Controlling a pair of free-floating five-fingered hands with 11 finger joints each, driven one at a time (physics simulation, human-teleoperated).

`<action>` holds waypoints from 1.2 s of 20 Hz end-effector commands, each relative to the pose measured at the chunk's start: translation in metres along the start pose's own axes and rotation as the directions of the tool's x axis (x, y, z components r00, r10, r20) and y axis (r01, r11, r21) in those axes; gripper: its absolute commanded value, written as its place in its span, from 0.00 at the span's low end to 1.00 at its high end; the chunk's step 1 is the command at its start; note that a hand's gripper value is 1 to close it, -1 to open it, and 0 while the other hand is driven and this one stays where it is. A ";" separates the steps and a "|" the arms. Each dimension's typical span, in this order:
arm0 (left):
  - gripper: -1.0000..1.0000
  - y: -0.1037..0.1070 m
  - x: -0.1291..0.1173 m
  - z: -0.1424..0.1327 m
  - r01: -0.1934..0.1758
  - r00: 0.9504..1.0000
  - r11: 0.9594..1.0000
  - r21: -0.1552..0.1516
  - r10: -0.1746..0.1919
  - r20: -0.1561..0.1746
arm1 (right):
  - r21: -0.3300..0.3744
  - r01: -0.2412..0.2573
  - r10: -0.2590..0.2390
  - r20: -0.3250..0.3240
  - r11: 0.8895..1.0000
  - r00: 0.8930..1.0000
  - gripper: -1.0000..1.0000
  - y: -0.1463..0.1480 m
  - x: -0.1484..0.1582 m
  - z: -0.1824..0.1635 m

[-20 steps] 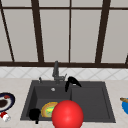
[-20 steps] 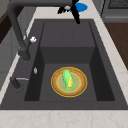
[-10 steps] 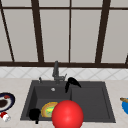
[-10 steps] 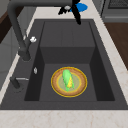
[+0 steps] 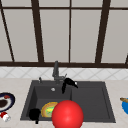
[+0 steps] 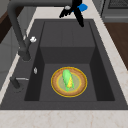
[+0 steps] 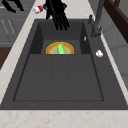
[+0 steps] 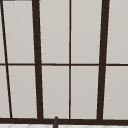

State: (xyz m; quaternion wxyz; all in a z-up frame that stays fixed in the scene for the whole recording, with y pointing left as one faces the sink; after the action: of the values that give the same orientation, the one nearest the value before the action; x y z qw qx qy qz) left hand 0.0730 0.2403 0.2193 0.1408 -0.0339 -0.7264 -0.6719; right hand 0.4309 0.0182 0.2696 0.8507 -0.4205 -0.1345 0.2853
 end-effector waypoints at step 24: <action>0.50 0.000 0.000 0.000 0.000 1.000 1.000 0.000 0.000 0.000 | 0.090 -0.198 0.147 0.400 0.976 0.905 0.00 0.076 0.007 0.003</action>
State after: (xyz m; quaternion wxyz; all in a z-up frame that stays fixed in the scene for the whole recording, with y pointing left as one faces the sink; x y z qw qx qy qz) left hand 0.0730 0.2403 0.2193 0.1408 -0.0339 -0.7264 -0.6719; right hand 0.4063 0.0608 0.2222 0.8190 -0.3360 -0.2327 0.4027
